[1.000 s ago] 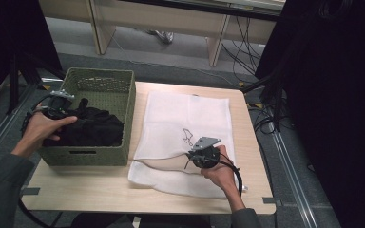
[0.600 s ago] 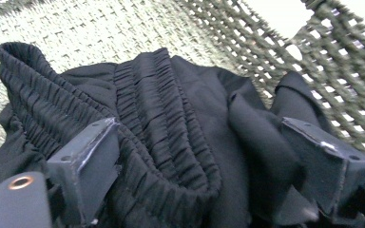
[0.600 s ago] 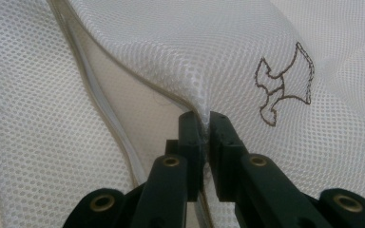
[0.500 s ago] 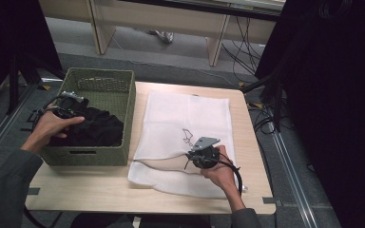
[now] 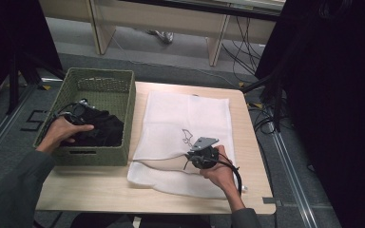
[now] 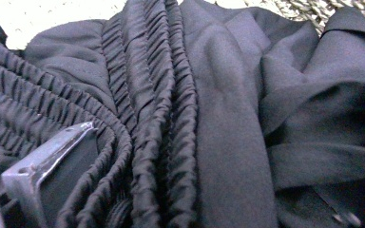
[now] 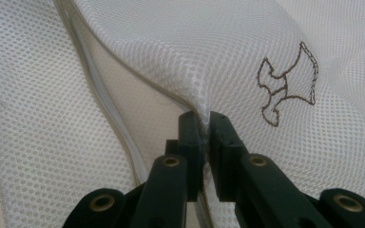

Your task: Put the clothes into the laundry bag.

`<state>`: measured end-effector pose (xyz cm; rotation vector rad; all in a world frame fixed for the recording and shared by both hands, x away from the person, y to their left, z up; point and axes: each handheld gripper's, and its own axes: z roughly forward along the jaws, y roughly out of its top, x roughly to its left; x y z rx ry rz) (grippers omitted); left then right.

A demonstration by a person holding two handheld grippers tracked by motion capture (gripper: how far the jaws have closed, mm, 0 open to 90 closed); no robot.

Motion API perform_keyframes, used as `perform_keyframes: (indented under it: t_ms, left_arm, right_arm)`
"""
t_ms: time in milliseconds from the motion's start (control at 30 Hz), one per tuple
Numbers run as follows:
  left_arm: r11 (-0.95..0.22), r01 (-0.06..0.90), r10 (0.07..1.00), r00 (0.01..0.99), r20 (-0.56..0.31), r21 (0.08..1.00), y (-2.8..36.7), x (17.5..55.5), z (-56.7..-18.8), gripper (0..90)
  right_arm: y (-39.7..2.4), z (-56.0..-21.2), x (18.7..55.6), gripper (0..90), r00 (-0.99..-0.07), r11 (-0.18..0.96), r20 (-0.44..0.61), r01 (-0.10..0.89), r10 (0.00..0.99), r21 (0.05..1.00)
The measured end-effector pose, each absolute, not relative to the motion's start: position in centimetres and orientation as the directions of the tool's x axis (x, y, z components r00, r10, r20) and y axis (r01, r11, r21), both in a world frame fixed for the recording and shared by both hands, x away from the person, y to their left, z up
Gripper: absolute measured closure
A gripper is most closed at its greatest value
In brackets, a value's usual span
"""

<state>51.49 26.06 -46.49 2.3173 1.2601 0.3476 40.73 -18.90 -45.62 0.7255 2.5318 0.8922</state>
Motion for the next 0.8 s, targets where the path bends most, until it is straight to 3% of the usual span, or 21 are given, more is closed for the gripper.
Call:
perform_keyframes:
  t_ms: [100,167,200,233,267,300,433,500,600,667,733,800]
  left_arm:
    - [-0.516,0.710,0.824,0.564,0.051,0.479,25.8,51.6,-47.6,1.4]
    - [-0.546,0.699,0.815,0.572,0.098,0.462,25.6,51.7,-47.9,20.8]
    - [-0.542,0.700,0.821,0.558,0.117,0.465,25.5,51.6,-47.9,20.8]
    - [-0.549,0.698,0.820,0.557,0.134,0.459,25.5,51.6,-47.7,36.8]
    - [-0.557,0.697,0.817,0.558,0.146,0.451,25.6,51.6,-47.4,36.8]
    - [-0.547,0.701,0.823,0.550,0.141,0.457,25.6,51.6,-47.4,46.5]
    - [-0.547,0.705,0.824,0.548,0.141,0.452,25.4,51.9,-46.9,55.4]
    - [-0.554,0.691,0.814,0.567,0.127,0.464,25.2,51.9,-46.5,56.4]
    - [-0.512,0.655,0.806,0.590,0.047,0.555,25.2,51.9,-46.2,57.3]
    - [-0.558,0.629,0.765,0.642,0.043,0.541,25.1,51.8,-46.1,55.6]
    - [-0.543,0.650,0.767,0.642,-0.002,0.532,25.3,51.9,-46.3,47.3]
    - [-0.490,0.693,0.796,0.603,-0.052,0.529,25.4,52.0,-46.5,29.2]
  right_arm:
    - [-18.9,-45.6,40.8,85.1,-0.807,0.670,-0.162,0.338,0.567,0.661]
    - [-18.7,-45.6,40.6,84.9,-0.801,0.662,-0.158,0.346,0.578,0.665]
    - [-18.7,-45.7,40.6,84.8,-0.795,0.651,-0.150,0.355,0.588,0.670]
    - [-18.7,-45.6,40.5,84.8,-0.793,0.650,-0.150,0.356,0.590,0.671]
    - [-18.7,-45.6,40.5,84.8,-0.793,0.650,-0.150,0.356,0.590,0.671]
    - [-18.8,-45.6,40.6,84.9,-0.804,0.661,-0.155,0.344,0.574,0.667]
    - [-18.7,-45.7,40.6,84.9,-0.799,0.655,-0.149,0.353,0.582,0.668]
    - [-18.7,-45.7,40.6,85.0,-0.800,0.653,-0.144,0.354,0.582,0.670]
    - [-18.6,-45.7,40.6,84.9,-0.803,0.656,-0.140,0.358,0.580,0.665]
    - [-18.7,-45.6,40.7,84.9,-0.805,0.655,-0.143,0.350,0.576,0.669]
    - [-18.9,-45.5,40.8,84.9,-0.804,0.656,-0.139,0.357,0.579,0.666]
    - [-18.8,-45.7,40.6,84.8,-0.802,0.654,-0.143,0.354,0.580,0.669]
